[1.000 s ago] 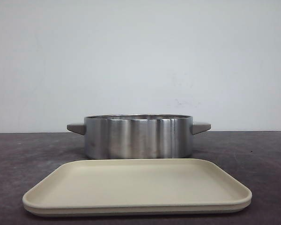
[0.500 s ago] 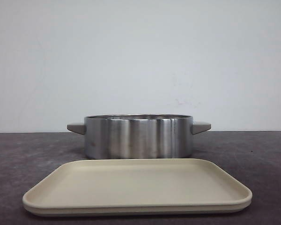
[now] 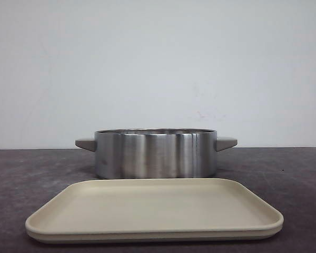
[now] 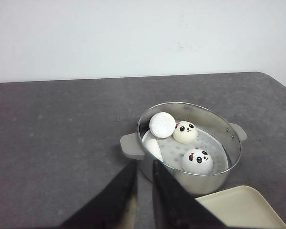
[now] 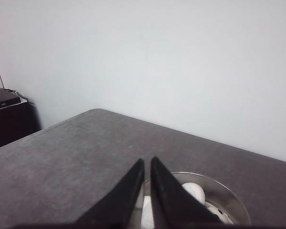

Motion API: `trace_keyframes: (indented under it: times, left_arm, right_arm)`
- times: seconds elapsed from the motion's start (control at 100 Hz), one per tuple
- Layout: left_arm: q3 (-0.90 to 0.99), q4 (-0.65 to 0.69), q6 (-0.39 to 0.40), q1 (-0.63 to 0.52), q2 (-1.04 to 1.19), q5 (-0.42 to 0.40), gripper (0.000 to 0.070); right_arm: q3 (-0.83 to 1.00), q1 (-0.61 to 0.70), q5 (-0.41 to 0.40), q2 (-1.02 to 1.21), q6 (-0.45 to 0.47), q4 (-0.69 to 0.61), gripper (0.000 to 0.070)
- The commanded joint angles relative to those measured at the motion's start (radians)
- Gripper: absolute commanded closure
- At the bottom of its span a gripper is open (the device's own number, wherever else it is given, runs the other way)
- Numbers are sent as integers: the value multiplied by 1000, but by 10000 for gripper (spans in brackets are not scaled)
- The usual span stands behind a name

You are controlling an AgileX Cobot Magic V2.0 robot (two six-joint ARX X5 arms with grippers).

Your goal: Steam buns

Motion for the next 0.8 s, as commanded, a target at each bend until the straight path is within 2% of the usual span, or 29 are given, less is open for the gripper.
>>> trace_keyframes:
  times: [0.0,0.35,0.44,0.61,0.79]
  left_arm:
    - [14,11,3,-8,4,-3,683]
    - [14,11,3,-8,4,-3,683]
    - [14,11,3,-8,4,-3,683]
    - [14,11,3,-9,4,-3,683]
    - [14,11,3,-8,4,-3,683]
  right_arm:
    - [11,10,0,3,5,9,683]
    - [11,10,0,3,5,8,683]
    - [9,-5,43,-6,5,-30,683]
    - [-76,-134,78,-126,-3,-56,683]
    - [-394,-370,16,-357,-13,156,683]
